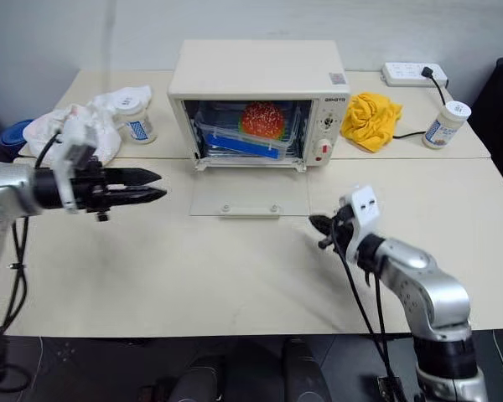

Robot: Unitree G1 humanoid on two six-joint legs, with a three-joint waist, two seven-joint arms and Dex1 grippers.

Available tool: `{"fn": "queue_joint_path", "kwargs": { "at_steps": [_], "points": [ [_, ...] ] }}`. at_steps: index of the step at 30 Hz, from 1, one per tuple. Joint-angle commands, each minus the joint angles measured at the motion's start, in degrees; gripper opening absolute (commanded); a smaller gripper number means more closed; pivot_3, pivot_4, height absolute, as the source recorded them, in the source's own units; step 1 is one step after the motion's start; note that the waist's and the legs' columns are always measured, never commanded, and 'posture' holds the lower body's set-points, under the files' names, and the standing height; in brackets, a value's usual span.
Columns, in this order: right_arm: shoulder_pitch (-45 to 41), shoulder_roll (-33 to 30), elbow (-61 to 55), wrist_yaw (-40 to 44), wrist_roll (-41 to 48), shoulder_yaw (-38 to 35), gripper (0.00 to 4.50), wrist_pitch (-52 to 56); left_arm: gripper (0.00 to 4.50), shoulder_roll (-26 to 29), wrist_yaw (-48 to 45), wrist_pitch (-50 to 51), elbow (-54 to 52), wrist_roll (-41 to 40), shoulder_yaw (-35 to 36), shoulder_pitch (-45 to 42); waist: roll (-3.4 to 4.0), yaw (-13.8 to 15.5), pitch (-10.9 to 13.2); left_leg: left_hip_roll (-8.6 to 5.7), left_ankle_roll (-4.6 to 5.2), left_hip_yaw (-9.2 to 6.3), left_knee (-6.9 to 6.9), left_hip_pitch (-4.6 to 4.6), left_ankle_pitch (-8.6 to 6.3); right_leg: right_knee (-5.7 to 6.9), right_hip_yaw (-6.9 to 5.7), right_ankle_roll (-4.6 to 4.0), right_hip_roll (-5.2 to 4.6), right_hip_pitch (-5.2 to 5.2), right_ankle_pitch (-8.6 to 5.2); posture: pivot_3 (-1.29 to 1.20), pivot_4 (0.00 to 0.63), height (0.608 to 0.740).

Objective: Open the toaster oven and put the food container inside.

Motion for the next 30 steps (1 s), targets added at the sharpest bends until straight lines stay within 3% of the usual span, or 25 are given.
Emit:
{"fn": "queue_joint_path", "kwargs": {
  "at_steps": [1, 4, 5, 13, 17, 20, 25, 30],
  "points": [
    [1.43, 1.71, -1.34, -1.89, 0.4, -1.1, 0.0, -0.67, 3.38, 3.06, -2.52, -1.6, -1.51, -0.09, 1.09, 0.03, 0.0, 0.17, 0.0, 0.03, 0.02, -0.03, 0.0, 0.15, -0.01, -0.07, -0.02, -0.03, 0.05, 0.2, -0.02, 0.0, 0.15, 0.74],
    [0.01, 4.24, 3.21, -3.03, -1.74, 0.13, 0.0, -3.86, 4.34, 3.85, -3.48, 0.49, -1.59, -2.61, 1.98, -1.79, 0.0, 0.17, 0.0, 0.1, 0.06, -0.04, 0.0, 0.16, -0.02, -0.15, -0.03, -0.05, 0.13, 0.24, -0.03, 0.0, 0.15, 0.74],
    [-0.97, 5.01, 5.07, -3.13, -2.59, 0.78, 0.0, -4.99, 4.45, 3.9, -3.59, 0.3, -1.59, -2.72, 2.01, -2.15, 0.0, 0.16, 0.0, 0.1, 0.07, -0.04, 0.0, 0.13, -0.03, -0.12, -0.03, -0.02, 0.13, 0.22, -0.01, 0.0, 0.15, 0.74],
    [-9.9, 8.04, 13.26, -1.55, -6.16, 3.92, 0.0, -10.87, 4.45, 3.85, -2.94, -2.19, -0.42, -1.08, 0.67, -3.28, 0.01, -0.64, 0.01, 0.15, 0.19, -0.01, -0.04, -0.25, -0.1, 0.18, -0.02, -0.05, 0.14, -0.4, -0.04, 0.0, 0.15, 0.74],
    [-15.25, 3.67, 7.13, 0.45, -0.15, -1.66, 0.0, -5.55, 4.45, 4.02, -2.62, -3.06, 1.53, -0.75, 1.26, -4.0, 0.1, -0.81, 0.06, 0.14, 0.17, -0.01, 0.0, -0.26, -0.09, 0.22, -0.01, -0.05, 0.14, -0.42, -0.04, 0.0, 0.15, 0.74],
    [-19.14, -3.63, 4.85, 3.88, 5.44, -6.73, 0.58, -0.05, 4.5, 4.49, -3.72, -3.33, 2.96, -1.34, 2.16, -3.44, 0.27, -0.73, 0.16, 0.11, 0.18, 0.0, -0.01, -0.27, -0.09, 0.21, -0.01, -0.05, 0.1, -0.41, -0.04, 0.0, 0.15, 0.74],
    [-23.74, -17.85, 8.05, 11.95, 11.5, -12.94, 2.27, 6.03, 4.5, 3.89, -3.24, -4.34, 4.9, -1.09, 3.03, -3.75, 0.26, -0.24, 0.16, 0.16, 0.23, -0.01, -0.05, -0.28, -0.12, 0.1, -0.06, -0.06, 0.14, -0.39, -0.05, 0.0, 0.15, 0.74],
    [-21.85, -24.34, 12.17, 17.43, 12.67, -15.51, 3.96, 5.8, 4.5, 4.09, -2.91, -5.35, 6.39, -1.05, 3.84, -3.93, 0.26, -0.14, 0.16, 0.15, 0.25, 0.07, 0.01, -0.24, -0.12, 0.13, 0.0, -0.06, 0.14, -0.36, -0.04, 0.0, 0.15, 0.74]
  ]
}}
